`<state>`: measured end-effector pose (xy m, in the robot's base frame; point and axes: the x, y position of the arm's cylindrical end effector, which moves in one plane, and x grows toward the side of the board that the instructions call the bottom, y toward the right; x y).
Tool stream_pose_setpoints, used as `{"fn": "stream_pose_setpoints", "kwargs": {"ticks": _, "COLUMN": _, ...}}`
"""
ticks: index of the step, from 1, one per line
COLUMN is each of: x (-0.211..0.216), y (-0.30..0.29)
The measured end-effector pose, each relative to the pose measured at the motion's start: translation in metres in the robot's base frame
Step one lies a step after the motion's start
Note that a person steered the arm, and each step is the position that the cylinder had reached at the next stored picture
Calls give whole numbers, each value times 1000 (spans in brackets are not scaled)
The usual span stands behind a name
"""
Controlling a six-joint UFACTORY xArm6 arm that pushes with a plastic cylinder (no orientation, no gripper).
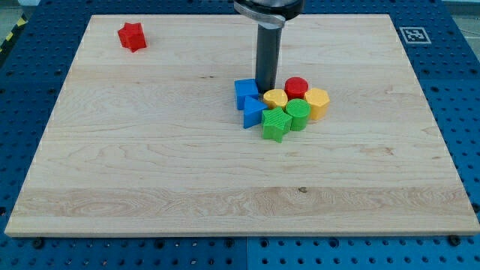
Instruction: Move red star towards top the blue cube
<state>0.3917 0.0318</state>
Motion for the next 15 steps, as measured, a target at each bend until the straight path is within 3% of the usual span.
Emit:
{"fn": "stream_pose_setpoints", "kwargs": {"ticks": 2, "x": -11, "y": -22}}
{"fn": "stream_pose_setpoints", "kwargs": {"ticks": 3, "x": -22, "y": -66}}
{"fn": "stream_pose_setpoints", "kwargs": {"ticks": 5, "x": -45, "y": -211}}
{"fn": "stream_pose_setpoints", "kwargs": {"ticks": 7, "x": -160, "y": -321}}
{"fn": "stream_pose_setpoints", "kwargs": {"ticks": 8, "x": -200, "y": -325}}
{"fn": "stream_pose_setpoints", "kwargs": {"ticks": 11, "x": -120, "y": -150}}
{"fn": "stream_pose_setpoints", "kwargs": {"ticks": 12, "x": -120, "y": -131}}
{"fn": "stream_pose_setpoints", "kwargs": {"ticks": 14, "x": -160, "y": -236}}
{"fn": "stream_pose_setpoints", "kwargs": {"ticks": 15, "x": -153, "y": -273}}
